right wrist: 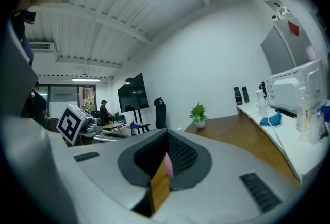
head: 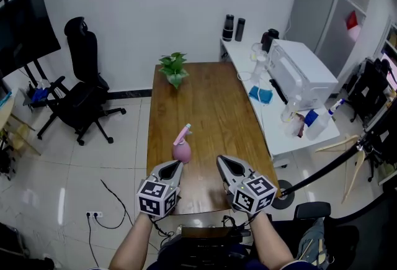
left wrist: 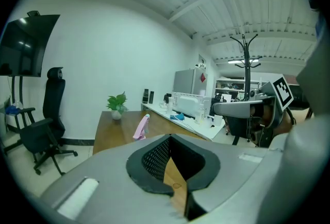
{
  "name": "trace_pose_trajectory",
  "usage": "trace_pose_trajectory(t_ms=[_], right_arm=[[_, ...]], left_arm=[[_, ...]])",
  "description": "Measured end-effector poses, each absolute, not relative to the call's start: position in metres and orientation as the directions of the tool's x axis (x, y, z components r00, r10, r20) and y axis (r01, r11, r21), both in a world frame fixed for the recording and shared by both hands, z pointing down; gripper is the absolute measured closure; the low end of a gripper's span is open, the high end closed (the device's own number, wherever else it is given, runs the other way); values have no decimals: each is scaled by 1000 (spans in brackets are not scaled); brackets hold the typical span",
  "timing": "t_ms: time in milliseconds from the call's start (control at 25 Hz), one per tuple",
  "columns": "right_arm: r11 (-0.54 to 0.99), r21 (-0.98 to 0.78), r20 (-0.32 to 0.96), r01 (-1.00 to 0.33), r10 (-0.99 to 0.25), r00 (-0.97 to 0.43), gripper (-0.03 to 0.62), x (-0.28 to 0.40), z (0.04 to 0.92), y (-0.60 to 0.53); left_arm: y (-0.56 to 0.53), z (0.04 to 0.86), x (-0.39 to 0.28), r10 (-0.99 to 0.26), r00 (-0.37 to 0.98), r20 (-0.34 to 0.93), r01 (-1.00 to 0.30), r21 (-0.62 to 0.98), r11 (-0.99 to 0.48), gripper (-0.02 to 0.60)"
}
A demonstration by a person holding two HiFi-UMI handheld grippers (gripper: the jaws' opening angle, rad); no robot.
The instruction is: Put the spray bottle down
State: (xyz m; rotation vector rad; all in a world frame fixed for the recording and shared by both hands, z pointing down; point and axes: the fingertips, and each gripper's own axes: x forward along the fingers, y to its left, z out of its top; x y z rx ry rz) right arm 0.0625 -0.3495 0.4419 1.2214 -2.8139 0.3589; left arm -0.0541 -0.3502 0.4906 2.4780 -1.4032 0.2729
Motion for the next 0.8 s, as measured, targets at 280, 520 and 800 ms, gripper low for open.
trace_pose_trajectory(t_ms=[280,520,800], right_arm=[[656,-188,141,-731,-719,-681,589,70,441,-346],[657,-190,136,-730,-718,-682,589,70,440,-344],[660,-188,134,-728,-717,-684,589,68,439,-344]], left_arm=[[-347,491,-44,-801,520,298,-854,143,-501,574],[-343,491,-42,-801,518,299,-855,144,-499,572],[-340,492,-41,-798,520,305,-853,131,-506,572]])
